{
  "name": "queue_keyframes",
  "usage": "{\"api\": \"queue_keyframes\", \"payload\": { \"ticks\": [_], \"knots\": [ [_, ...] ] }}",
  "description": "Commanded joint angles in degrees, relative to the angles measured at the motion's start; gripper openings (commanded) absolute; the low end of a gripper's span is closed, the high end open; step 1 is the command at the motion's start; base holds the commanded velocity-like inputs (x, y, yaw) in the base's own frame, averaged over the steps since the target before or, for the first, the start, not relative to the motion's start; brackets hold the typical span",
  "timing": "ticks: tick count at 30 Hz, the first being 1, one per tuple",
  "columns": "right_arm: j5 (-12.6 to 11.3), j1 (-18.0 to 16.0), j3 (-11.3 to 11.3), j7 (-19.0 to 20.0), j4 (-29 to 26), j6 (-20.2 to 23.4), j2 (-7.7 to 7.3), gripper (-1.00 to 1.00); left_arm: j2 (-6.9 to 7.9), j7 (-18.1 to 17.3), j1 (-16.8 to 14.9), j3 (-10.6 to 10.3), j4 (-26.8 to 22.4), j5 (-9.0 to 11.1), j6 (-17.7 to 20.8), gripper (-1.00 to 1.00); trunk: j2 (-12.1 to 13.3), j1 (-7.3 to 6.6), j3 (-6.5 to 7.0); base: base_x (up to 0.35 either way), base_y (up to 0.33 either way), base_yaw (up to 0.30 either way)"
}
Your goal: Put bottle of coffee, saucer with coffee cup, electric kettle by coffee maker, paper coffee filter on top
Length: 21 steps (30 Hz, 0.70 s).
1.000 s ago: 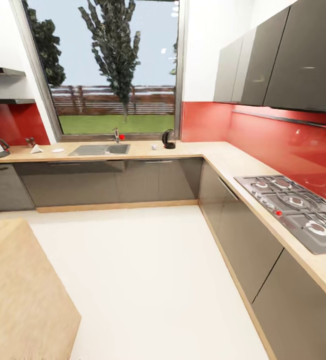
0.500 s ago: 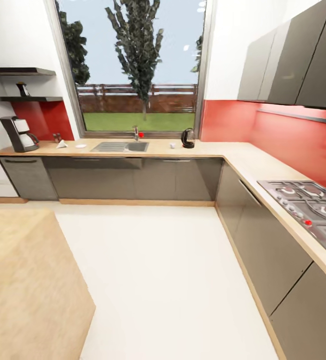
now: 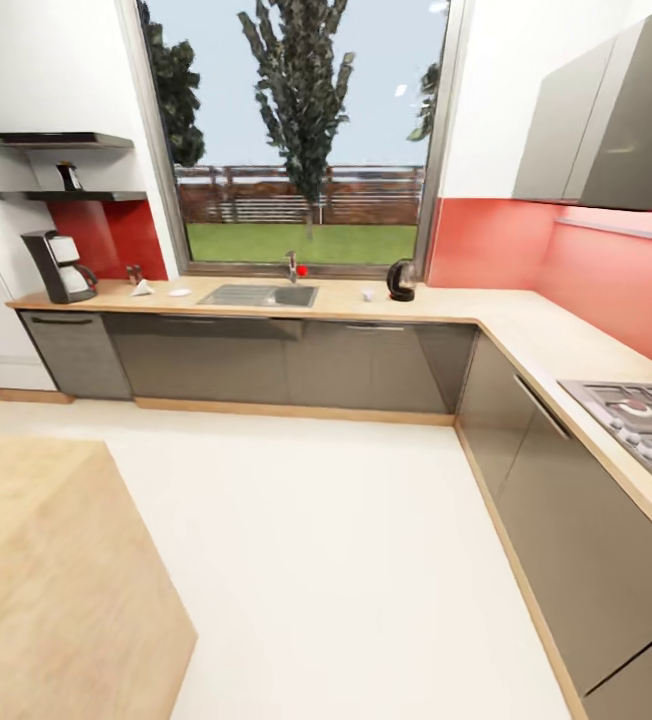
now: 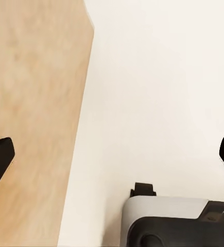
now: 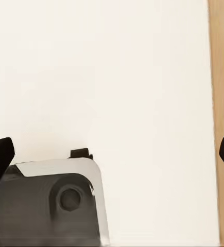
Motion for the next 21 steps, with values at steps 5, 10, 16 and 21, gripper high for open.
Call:
{"api": "queue_keyframes", "payload": {
  "ticks": [5, 10, 16, 21],
  "knots": [
    [0.5, -0.1, -0.3, 0.0, 8.0, -0.2, 0.04, 1.0, 0.0, 0.1, 0.0, 0.1, 0.1, 0.0, -0.2, 1.0, -0.1, 0.06, -0.11, 0.339, -0.004, 0.003],
    [0.5, 0.0, -0.4, 0.0, 14.5, -0.2, 0.04, 1.0, -0.03, 0.1, 0.0, -0.1, 0.1, -0.2, -0.2, 1.0, -0.1, 0.06, -0.11, 0.328, -0.112, 0.001],
    [0.4, -0.1, -0.4, -0.1, 17.6, -0.2, 0.04, 1.0, -0.08, 0.1, 0.0, -0.1, 0.1, -0.3, -0.2, 1.0, -0.1, 0.06, -0.11, 0.307, -0.185, 0.0],
    [0.5, 0.0, -0.4, -0.1, 17.6, -0.2, 0.04, 1.0, -0.05, 0.1, 0.0, -0.1, 0.1, -0.3, -0.2, 1.0, -0.1, 0.06, -0.11, 0.303, -0.197, 0.0]
  ]
}}
